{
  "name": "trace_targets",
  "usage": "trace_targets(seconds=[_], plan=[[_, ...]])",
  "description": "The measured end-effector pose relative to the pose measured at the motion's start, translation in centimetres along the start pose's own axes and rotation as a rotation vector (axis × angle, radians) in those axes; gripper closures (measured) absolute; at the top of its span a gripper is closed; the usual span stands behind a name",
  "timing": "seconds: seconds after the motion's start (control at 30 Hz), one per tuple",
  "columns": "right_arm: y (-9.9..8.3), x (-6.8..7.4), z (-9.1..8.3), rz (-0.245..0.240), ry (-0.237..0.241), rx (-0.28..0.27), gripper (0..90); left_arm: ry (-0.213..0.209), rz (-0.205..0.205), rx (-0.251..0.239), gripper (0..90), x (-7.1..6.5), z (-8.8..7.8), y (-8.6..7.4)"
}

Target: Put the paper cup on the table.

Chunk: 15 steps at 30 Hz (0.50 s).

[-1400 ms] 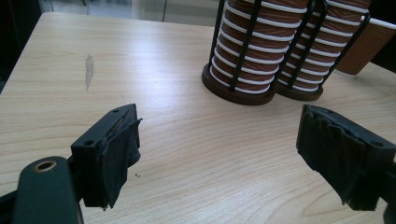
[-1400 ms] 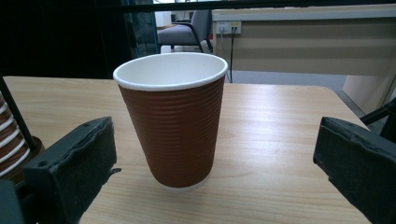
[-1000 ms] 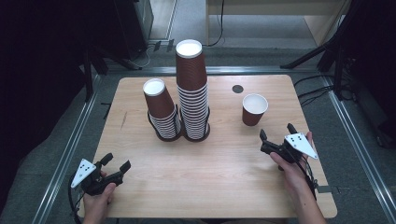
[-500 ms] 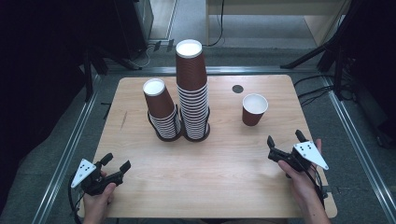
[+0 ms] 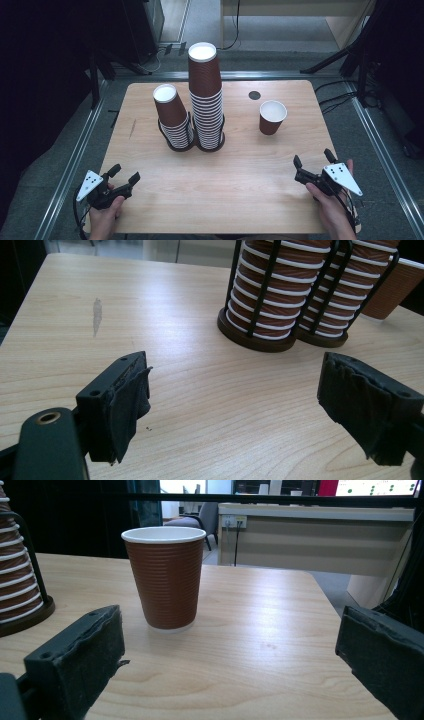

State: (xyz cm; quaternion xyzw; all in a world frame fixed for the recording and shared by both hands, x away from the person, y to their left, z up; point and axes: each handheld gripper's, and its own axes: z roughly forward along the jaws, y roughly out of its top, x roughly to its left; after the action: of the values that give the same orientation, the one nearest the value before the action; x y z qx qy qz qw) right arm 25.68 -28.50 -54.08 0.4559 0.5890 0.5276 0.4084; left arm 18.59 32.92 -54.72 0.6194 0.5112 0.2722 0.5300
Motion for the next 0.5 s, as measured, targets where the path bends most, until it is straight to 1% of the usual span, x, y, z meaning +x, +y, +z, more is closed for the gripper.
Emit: trace_targets(seconds=[0.23,0.3,0.43,0.5], plan=[[-0.3,-0.8,-1.4,0.01,-0.005,-0.003,0.0,-0.001,0.001,0.0,13.6,0.0,0.0,0.0],[-0.5,-0.9,-1.8,0.003,-0.011,-0.004,0.0,0.0,0.002,0.001,13.6,0.0,0.0,0.0],[-0.8,-1.2,-2.6,0.009,-0.013,-0.001,0.0,0.001,0.002,0.002,13.6,0.0,0.0,0.0],[-0.9,-1.3,-3.0,0.006,-0.021,-0.001,0.0,0.0,0.004,0.003,13.6,0.0,0.0,0.0]])
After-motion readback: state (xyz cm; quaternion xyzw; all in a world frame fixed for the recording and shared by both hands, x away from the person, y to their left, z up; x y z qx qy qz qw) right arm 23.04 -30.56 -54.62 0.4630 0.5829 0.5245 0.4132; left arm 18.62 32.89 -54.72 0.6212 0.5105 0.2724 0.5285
